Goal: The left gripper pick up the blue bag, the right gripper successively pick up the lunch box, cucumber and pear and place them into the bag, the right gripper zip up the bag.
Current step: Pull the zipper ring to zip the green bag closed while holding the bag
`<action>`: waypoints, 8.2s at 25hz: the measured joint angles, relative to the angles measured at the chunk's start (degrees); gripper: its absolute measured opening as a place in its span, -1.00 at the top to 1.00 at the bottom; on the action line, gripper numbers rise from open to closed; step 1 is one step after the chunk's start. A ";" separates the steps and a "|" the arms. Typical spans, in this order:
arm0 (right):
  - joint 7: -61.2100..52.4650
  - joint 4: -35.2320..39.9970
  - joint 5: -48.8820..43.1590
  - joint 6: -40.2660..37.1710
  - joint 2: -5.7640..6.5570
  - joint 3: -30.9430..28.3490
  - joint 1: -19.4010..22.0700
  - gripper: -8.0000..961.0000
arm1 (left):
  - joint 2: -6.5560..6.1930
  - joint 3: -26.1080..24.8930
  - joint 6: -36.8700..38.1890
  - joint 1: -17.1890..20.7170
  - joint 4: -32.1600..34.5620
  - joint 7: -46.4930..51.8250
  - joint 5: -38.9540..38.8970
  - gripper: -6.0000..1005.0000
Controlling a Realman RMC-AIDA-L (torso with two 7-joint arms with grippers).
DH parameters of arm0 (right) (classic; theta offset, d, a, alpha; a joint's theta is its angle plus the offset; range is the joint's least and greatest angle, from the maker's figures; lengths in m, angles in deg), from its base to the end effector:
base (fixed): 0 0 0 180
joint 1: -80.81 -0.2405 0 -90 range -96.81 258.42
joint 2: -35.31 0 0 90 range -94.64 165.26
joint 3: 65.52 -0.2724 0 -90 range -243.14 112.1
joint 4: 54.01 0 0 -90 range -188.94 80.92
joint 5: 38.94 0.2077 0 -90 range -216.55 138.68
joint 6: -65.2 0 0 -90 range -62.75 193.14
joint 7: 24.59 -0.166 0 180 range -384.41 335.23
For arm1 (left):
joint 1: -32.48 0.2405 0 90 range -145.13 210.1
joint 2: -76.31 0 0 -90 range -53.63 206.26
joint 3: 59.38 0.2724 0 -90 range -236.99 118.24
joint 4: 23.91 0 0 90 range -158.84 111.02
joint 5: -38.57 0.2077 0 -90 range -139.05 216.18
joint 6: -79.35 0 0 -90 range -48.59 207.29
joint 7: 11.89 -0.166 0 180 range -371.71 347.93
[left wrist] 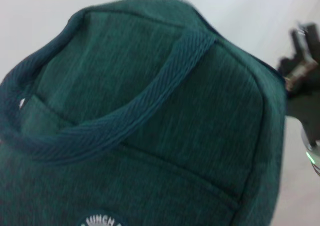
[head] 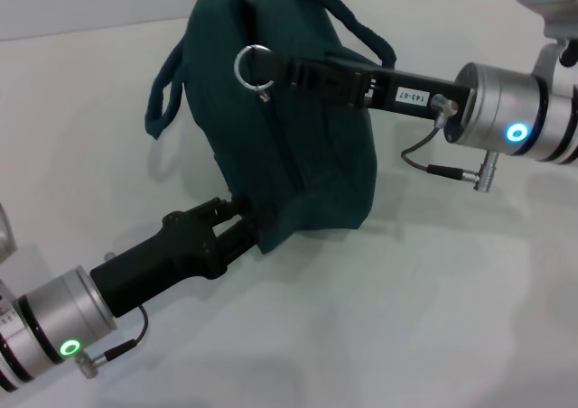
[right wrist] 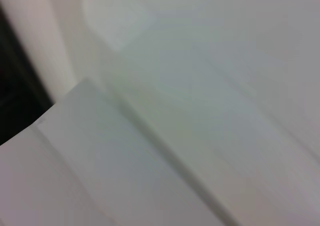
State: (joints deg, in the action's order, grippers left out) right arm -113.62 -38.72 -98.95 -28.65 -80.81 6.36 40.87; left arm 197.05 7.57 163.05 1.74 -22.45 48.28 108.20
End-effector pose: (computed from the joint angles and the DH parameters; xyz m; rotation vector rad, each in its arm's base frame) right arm 0.1618 0.3569 -0.0389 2.4905 -0.9630 -1.4918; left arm -0.2547 0.2895 -0.1145 -2.5040 -0.9781 -1.1486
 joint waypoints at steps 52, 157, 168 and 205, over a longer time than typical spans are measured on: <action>1.13 1.01 2.39 -1.75 -0.07 2.72 -0.18 0.97 | 0.02 0.64 -0.57 -2.38 -2.60 5.01 -6.37 0.04; 6.62 1.69 5.52 9.47 3.65 0.87 7.49 0.96 | -4.61 20.03 11.45 5.79 23.44 22.25 -4.70 0.10; 6.97 1.61 5.60 8.57 3.46 0.50 7.76 0.96 | -2.44 19.95 5.67 5.00 24.01 23.68 -2.73 0.04; 13.64 1.59 5.50 20.96 3.28 -1.50 7.42 0.95 | -3.93 19.99 12.50 4.96 22.82 9.93 0.68 0.88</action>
State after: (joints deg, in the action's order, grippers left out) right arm -99.98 -37.14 -93.45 -7.69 -77.53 4.87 48.29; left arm 193.12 27.56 175.55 6.70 0.37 58.22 108.89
